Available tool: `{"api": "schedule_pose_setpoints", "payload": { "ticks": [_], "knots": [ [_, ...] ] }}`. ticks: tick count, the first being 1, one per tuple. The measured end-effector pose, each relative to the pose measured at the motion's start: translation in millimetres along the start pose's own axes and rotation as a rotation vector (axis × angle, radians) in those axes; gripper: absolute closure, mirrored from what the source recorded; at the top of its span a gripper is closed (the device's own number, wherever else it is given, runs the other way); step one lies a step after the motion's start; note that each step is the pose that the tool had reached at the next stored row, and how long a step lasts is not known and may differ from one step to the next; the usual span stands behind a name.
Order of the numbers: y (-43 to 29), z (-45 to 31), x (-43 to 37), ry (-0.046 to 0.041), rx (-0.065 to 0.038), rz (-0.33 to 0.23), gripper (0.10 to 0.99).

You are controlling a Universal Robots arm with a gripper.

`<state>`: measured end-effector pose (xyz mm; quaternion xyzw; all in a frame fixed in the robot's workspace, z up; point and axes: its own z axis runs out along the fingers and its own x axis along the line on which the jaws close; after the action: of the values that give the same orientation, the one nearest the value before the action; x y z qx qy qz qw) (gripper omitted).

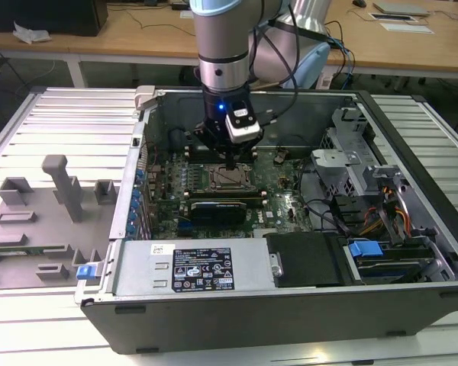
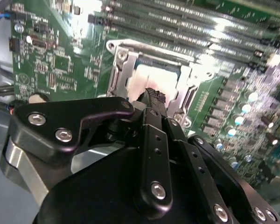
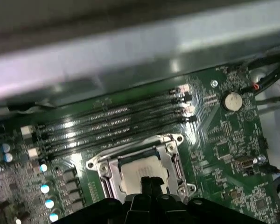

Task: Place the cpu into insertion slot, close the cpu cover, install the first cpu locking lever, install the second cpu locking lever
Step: 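Install the first cpu locking lever, then install the second cpu locking lever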

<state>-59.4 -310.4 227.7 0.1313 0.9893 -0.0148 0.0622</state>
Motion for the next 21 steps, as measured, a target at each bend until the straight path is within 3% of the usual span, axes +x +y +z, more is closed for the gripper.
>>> {"api": "schedule_pose_setpoints", "payload": {
  "ticks": [4,12,21],
  "knots": [
    [-7.4,1.5,-2.2,0.0006,0.0,-0.004,0.98],
    [-7.1,3.9,-2.5,0.0049,0.0,-0.077,0.98],
    [-7.0,3.9,-2.5,0.0047,-0.001,-0.083,0.98]
  ]
}}
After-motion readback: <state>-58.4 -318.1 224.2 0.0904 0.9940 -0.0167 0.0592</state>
